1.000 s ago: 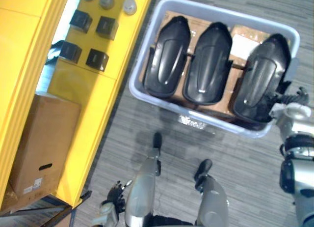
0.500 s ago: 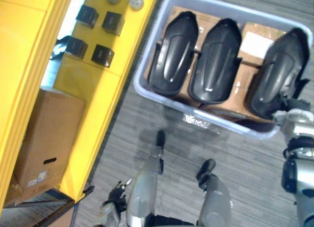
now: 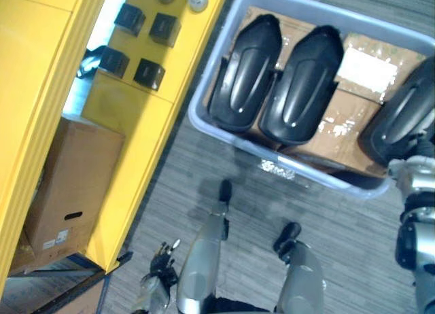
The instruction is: Walk over and take plastic housings, then place them on the shelf
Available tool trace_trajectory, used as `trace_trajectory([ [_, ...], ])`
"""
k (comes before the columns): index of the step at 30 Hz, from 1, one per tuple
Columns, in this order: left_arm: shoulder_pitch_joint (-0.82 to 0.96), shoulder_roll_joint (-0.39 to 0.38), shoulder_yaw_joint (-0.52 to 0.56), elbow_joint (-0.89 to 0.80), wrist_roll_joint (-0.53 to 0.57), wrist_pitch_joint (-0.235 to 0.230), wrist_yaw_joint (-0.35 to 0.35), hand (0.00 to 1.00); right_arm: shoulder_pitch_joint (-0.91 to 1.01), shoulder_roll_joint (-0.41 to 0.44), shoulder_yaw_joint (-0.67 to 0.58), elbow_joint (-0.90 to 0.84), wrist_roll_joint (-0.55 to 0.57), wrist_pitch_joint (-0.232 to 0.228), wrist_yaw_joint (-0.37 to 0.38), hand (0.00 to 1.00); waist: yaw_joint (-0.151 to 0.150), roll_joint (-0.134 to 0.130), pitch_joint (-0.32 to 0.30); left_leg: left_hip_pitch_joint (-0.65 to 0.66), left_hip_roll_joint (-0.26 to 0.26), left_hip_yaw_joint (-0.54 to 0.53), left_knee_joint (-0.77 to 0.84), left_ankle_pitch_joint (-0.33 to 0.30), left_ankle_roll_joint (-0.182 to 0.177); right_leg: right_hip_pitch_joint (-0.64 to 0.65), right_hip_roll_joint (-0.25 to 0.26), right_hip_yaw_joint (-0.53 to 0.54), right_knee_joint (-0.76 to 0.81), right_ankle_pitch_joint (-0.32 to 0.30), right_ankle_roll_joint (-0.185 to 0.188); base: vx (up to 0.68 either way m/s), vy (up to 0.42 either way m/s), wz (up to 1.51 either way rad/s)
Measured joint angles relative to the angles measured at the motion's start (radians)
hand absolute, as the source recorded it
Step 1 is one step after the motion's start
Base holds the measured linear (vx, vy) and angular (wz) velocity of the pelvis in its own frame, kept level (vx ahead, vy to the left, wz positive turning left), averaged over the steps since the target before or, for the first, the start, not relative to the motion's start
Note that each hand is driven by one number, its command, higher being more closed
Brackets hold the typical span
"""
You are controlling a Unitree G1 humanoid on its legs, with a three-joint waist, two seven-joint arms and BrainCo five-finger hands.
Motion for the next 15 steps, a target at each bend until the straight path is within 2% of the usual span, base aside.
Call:
trace_trajectory([
  [5, 0.003, 0.0, 0.004, -0.004, -0.001, 0.0, 0.003, 0.0, 0.0, 0.018, 0.025, -0.006, -0.04, 0.003, -0.033, 1.0, -0.001, -0.001, 0.001, -0.004, 0.014, -0.004, 0.014, -0.008, -0.001, 0.01, 0.019, 0.0, -0.015, 0.002, -0.001, 0.0, -0.005, -0.01],
  [9, 0.013, -0.009, 0.031, -0.02, 0.0, 0.0, 0.005, 0.0, 0.0, 0.028, 0.05, -0.055, -0.087, 0.032, -0.048, 1.0, -0.001, -0.008, 0.005, -0.004, 0.039, 0.006, 0.015, -0.011, -0.006, 0.015, 0.048, 0.008, -0.048, 0.025, -0.006, 0.02, -0.017, -0.14],
  [10, 0.016, -0.011, 0.036, -0.026, 0.0, 0.0, 0.005, 0.0, 0.0, 0.028, 0.05, -0.066, -0.094, 0.036, -0.068, 1.0, -0.001, -0.008, 0.005, -0.004, 0.042, 0.01, 0.015, -0.011, -0.005, 0.015, 0.051, 0.01, -0.048, 0.028, -0.007, 0.04, -0.016, -0.19],
  [12, 0.039, -0.012, 0.06, -0.051, 0.0, -0.001, 0.011, 0.0, -0.008, 0.017, 0.048, -0.143, -0.142, 0.038, -0.15, 1.0, -0.012, -0.025, 0.008, 0.003, 0.049, 0.017, 0.015, -0.011, -0.005, 0.019, 0.058, 0.018, -0.054, 0.035, -0.009, 0.03, -0.009, -0.13],
  [14, 0.043, -0.011, 0.07, -0.052, -0.001, -0.001, 0.013, 0.0, -0.01, 0.004, 0.051, -0.184, -0.169, 0.038, -0.188, 1.0, -0.02, -0.037, 0.008, 0.011, 0.054, 0.014, 0.015, -0.011, -0.005, 0.033, 0.066, 0.015, -0.067, 0.041, -0.01, 0.0, 0.0, 0.0],
  [15, 0.048, -0.005, 0.08, -0.053, 0.0, 0.001, 0.02, 0.0, -0.018, -0.003, 0.05, -0.21, -0.174, 0.039, -0.22, 1.0, -0.022, -0.055, 0.008, 0.024, 0.06, 0.016, 0.014, -0.015, -0.01, 0.049, 0.074, 0.016, -0.079, 0.044, -0.012, -0.01, -0.006, -0.08],
])
